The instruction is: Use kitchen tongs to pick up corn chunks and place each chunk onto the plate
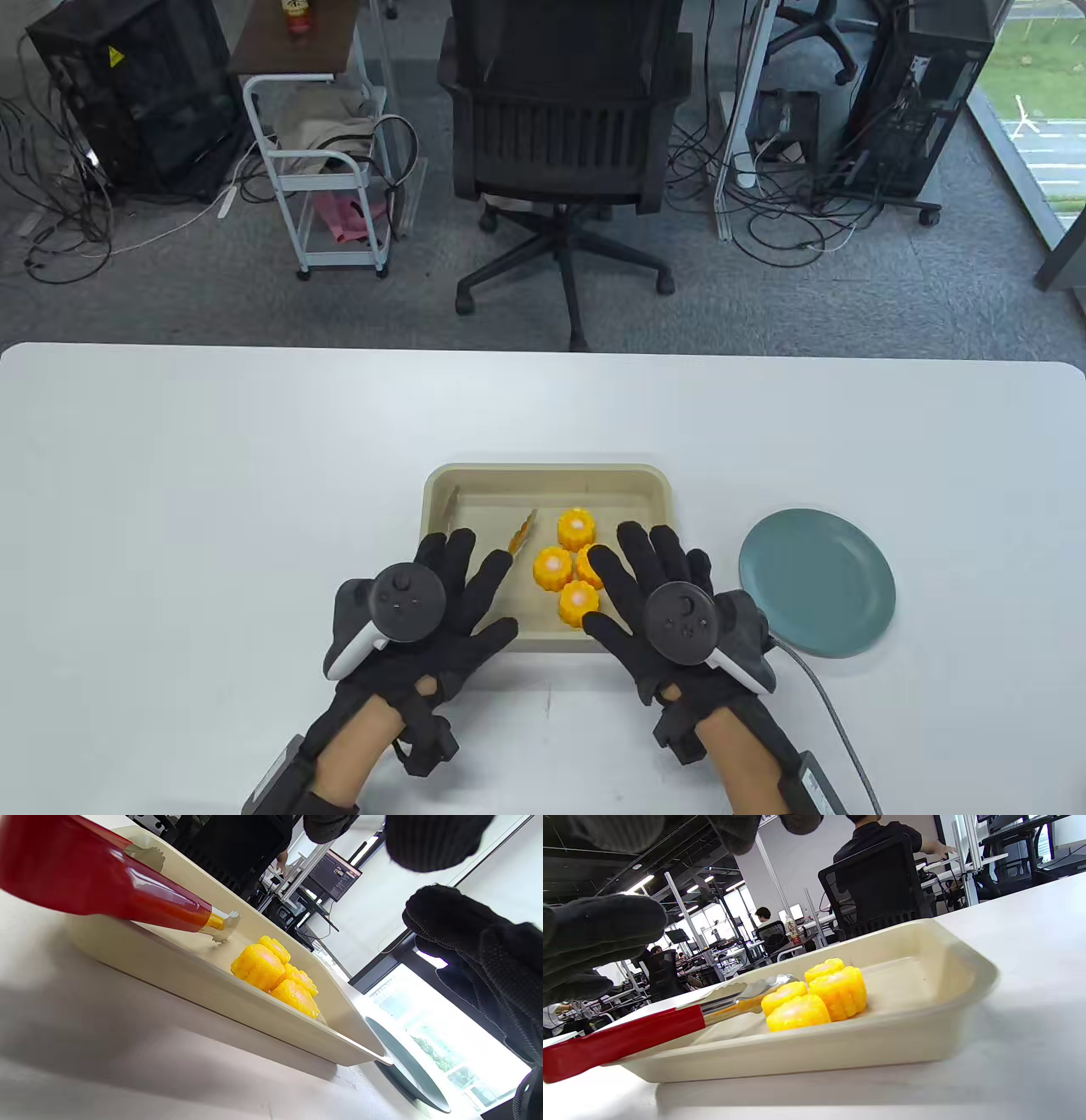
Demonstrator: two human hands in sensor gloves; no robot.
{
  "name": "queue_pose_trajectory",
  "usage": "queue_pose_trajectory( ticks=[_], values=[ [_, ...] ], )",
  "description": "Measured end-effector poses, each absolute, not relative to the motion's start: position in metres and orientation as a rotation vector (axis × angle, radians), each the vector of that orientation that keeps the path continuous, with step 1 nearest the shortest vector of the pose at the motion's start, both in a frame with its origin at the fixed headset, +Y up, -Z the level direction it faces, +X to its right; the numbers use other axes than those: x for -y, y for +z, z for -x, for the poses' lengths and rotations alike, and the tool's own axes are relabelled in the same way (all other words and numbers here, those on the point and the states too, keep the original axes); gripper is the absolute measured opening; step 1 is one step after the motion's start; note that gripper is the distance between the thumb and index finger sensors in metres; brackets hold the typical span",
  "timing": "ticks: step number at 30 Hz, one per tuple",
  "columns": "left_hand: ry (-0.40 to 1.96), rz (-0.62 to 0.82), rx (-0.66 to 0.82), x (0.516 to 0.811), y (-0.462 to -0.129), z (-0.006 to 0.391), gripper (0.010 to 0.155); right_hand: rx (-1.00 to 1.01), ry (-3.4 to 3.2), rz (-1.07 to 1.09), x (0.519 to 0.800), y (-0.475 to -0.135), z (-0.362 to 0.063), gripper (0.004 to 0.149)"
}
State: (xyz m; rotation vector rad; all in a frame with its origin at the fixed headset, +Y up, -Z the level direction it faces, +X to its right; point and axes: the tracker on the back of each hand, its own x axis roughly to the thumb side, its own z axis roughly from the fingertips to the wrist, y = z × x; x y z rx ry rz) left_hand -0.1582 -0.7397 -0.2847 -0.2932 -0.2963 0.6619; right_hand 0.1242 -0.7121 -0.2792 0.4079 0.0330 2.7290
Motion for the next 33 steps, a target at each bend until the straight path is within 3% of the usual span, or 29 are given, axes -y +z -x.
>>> queue_pose_trajectory(
  ticks=[23,30,33],
  values=[
    [0.668,0.273,0.278,0.734,-0.280,0.165,0.079,-0.073,2.731,-0.414,0.716,-0.280,-0.121,0.072],
    [0.715,0.280,0.204,0.719,-0.276,0.180,0.084,-0.067,2.761,-0.401,0.716,-0.281,-0.119,0.073],
    [0.754,0.279,0.107,0.707,-0.275,0.184,0.083,-0.063,2.761,-0.401,0.716,-0.281,-0.119,0.073]
  ],
)
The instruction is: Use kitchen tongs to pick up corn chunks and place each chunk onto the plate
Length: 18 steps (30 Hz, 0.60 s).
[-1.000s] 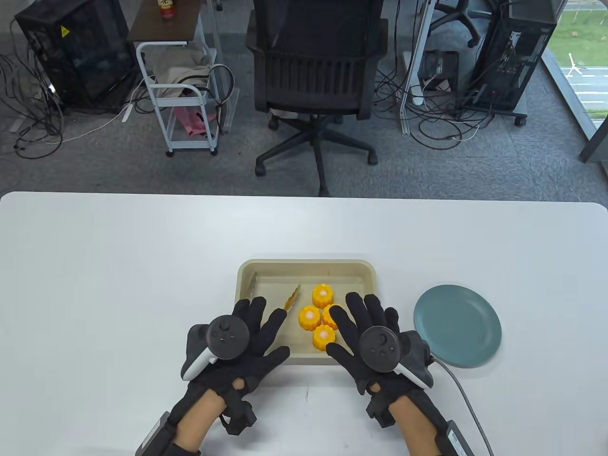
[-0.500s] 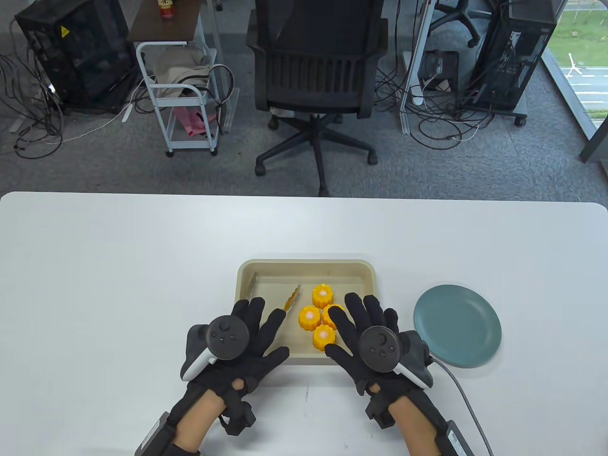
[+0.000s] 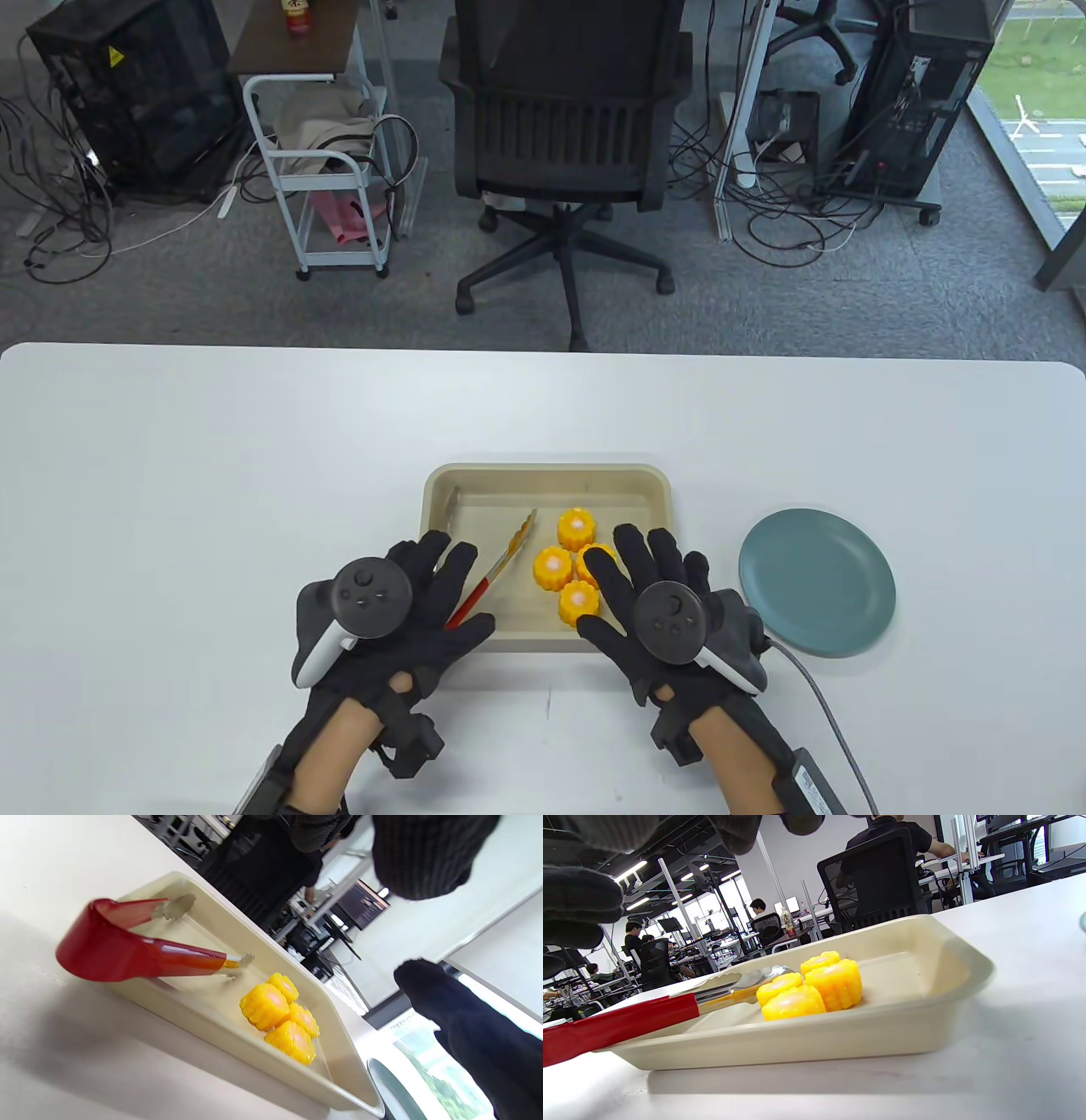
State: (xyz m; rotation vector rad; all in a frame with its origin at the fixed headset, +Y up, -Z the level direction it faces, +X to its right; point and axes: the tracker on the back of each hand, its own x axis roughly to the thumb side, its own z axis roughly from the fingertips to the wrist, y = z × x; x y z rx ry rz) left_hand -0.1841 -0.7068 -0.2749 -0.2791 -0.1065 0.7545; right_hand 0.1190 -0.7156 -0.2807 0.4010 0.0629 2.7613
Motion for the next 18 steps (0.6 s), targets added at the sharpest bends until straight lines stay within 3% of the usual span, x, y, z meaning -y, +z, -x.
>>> queue_pose_trajectory(
  ticks=[7,13,18],
  values=[
    [0.590,0.271,-0.079,0.696,-0.295,0.177,0.077,-0.073,2.747,-0.405,0.716,-0.281,-0.118,0.073],
    [0.289,0.498,-0.254,0.711,-0.318,0.159,0.092,-0.090,2.756,-0.410,0.718,-0.281,-0.114,0.073],
    [0.161,0.504,-0.299,0.719,-0.330,0.142,0.096,-0.084,2.761,-0.425,0.716,-0.279,-0.111,0.074]
  ],
)
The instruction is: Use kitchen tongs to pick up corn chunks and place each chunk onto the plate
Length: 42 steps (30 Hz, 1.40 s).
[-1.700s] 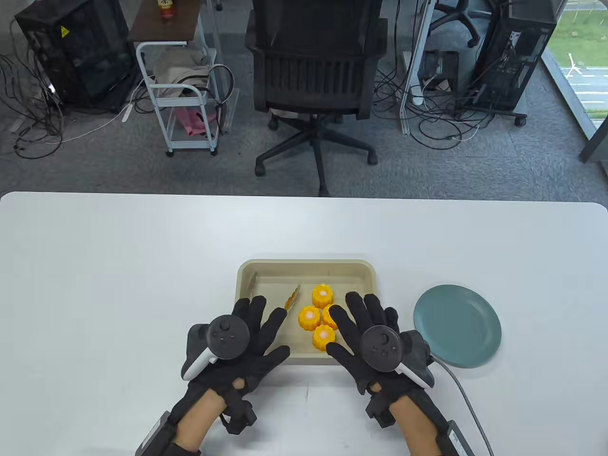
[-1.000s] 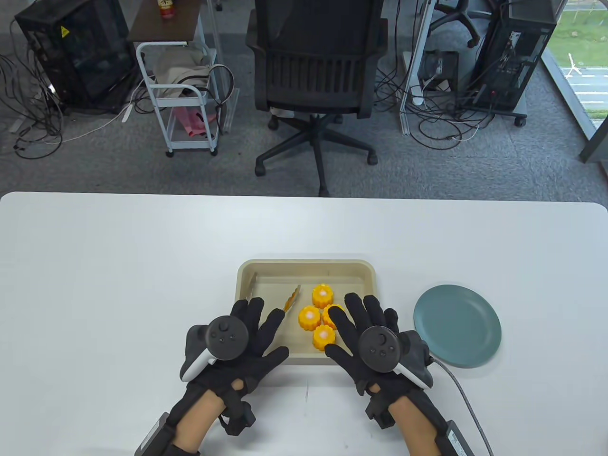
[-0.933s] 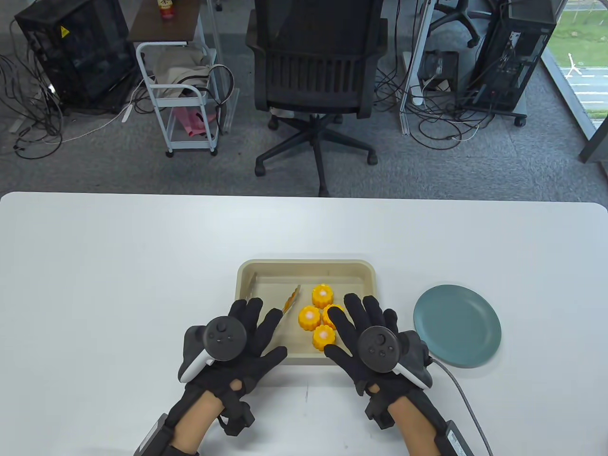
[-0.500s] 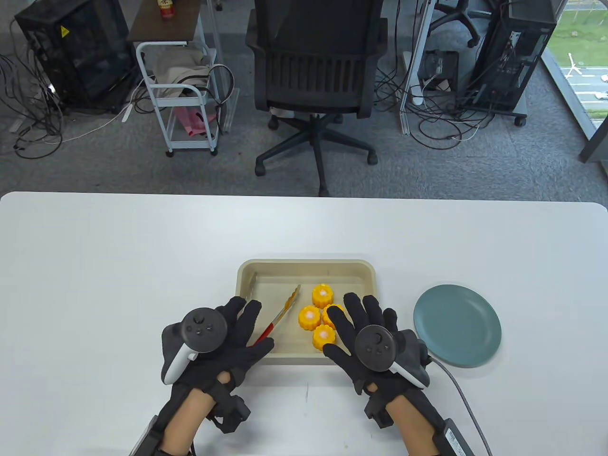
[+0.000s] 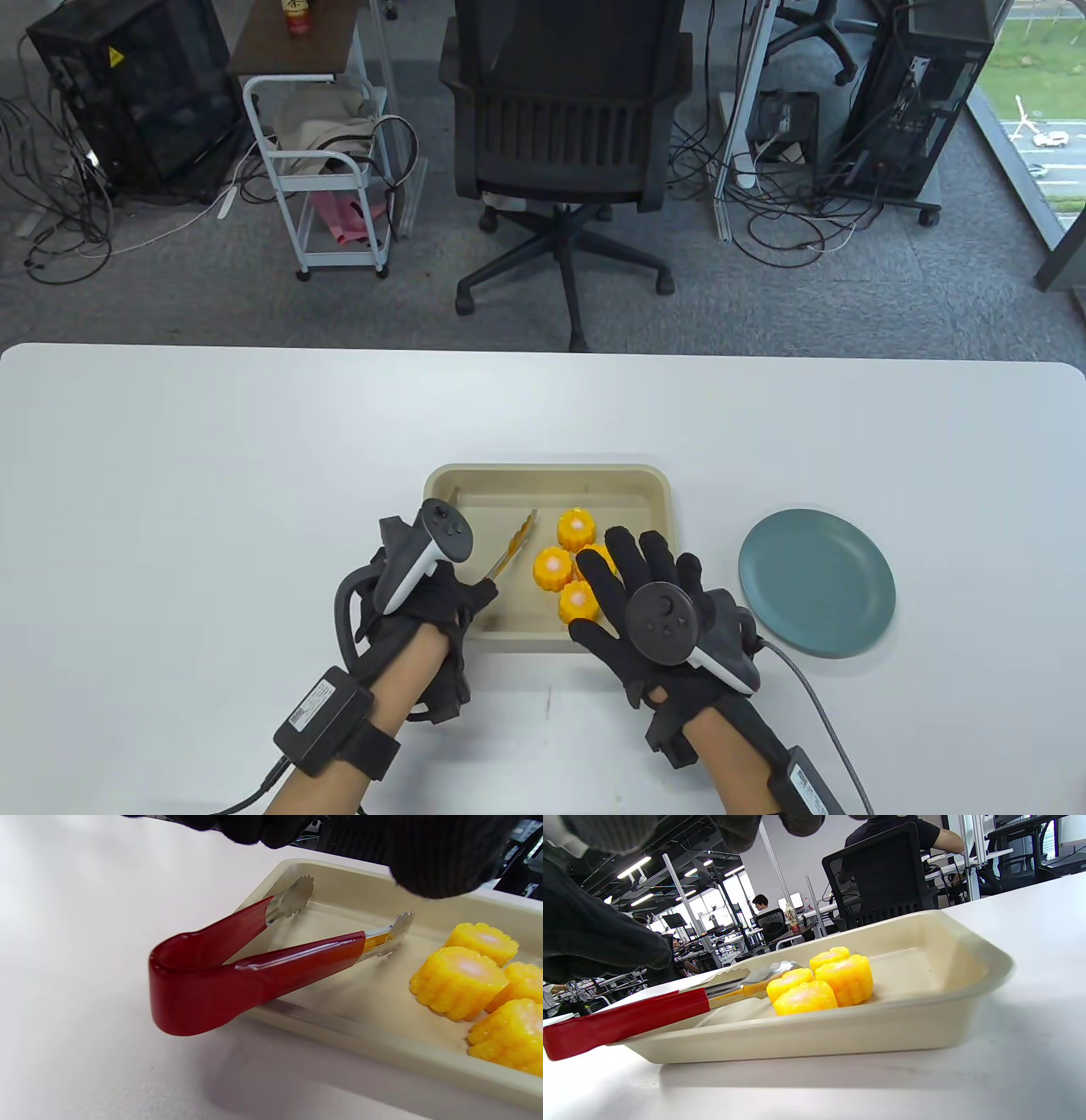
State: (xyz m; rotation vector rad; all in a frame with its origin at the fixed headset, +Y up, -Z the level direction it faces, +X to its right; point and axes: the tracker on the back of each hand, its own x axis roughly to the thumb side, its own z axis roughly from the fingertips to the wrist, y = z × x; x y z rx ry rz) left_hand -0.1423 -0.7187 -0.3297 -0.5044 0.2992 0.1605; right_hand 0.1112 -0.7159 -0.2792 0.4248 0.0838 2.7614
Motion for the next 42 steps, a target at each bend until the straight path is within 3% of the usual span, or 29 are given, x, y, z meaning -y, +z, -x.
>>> queue_pose_trajectory(
  ticks=[12,28,36,42],
  values=[
    [-0.104,0.588,-0.402,0.741,-0.341,0.121,0.100,-0.090,2.765,-0.398,0.716,-0.283,-0.117,0.075],
    [-0.301,0.479,-0.455,0.760,-0.340,0.114,0.098,-0.120,2.766,-0.374,0.716,-0.285,-0.123,0.075],
    [-0.216,0.449,-0.451,0.758,-0.338,0.124,0.093,-0.124,2.763,-0.374,0.716,-0.287,-0.126,0.074],
    [-0.094,0.392,-0.429,0.738,-0.330,0.137,0.093,-0.143,2.766,-0.348,0.718,-0.290,-0.130,0.073]
  ],
)
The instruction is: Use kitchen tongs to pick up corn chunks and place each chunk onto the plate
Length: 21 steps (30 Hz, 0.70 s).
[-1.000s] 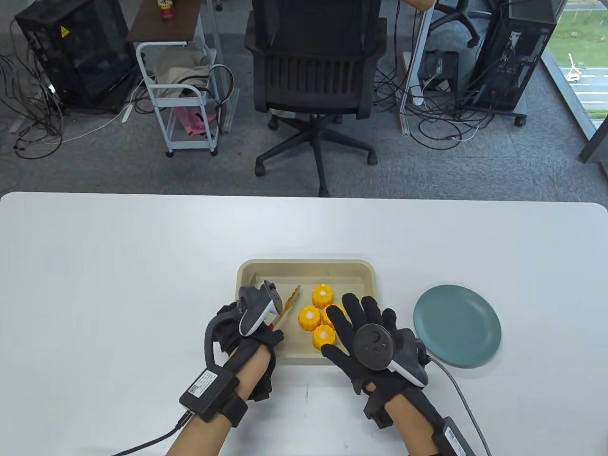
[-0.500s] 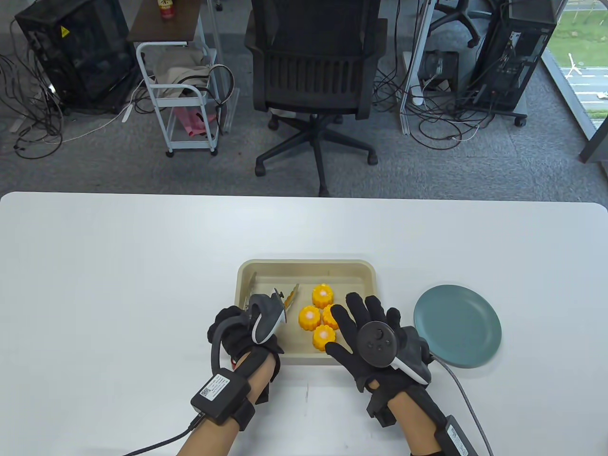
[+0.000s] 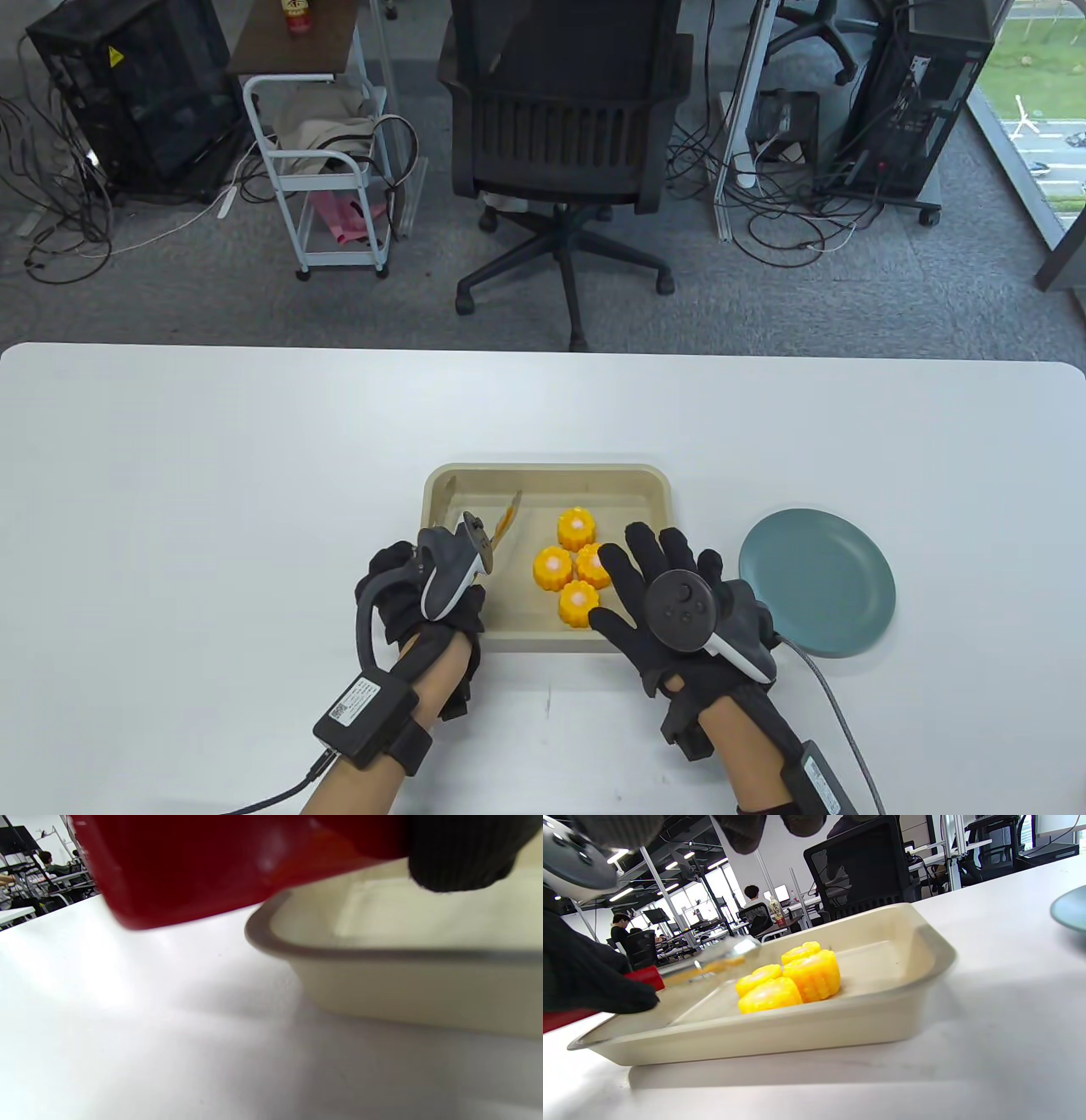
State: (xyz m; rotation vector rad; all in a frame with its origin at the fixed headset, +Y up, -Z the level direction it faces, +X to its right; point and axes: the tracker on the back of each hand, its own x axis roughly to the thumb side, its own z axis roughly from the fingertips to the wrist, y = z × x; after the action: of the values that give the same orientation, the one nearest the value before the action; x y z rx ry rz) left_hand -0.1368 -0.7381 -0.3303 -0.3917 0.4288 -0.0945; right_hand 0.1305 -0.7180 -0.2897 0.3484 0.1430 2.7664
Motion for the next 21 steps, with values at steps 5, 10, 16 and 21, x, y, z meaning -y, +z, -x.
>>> queue_pose_trajectory(
  ticks=[5,10,16,21],
  values=[
    [0.080,0.341,-0.403,0.711,-0.325,0.153,0.092,-0.151,2.767,-0.320,0.719,-0.292,-0.137,0.073],
    [0.224,0.159,-0.383,0.688,-0.317,0.176,0.090,-0.136,2.762,-0.305,0.718,-0.293,-0.141,0.071],
    [0.408,0.058,-0.351,0.681,-0.306,0.201,0.088,-0.137,2.767,-0.304,0.719,-0.292,-0.140,0.071],
    [0.553,0.077,-0.311,0.693,-0.298,0.218,0.087,-0.147,2.768,-0.304,0.719,-0.292,-0.139,0.072]
  ],
)
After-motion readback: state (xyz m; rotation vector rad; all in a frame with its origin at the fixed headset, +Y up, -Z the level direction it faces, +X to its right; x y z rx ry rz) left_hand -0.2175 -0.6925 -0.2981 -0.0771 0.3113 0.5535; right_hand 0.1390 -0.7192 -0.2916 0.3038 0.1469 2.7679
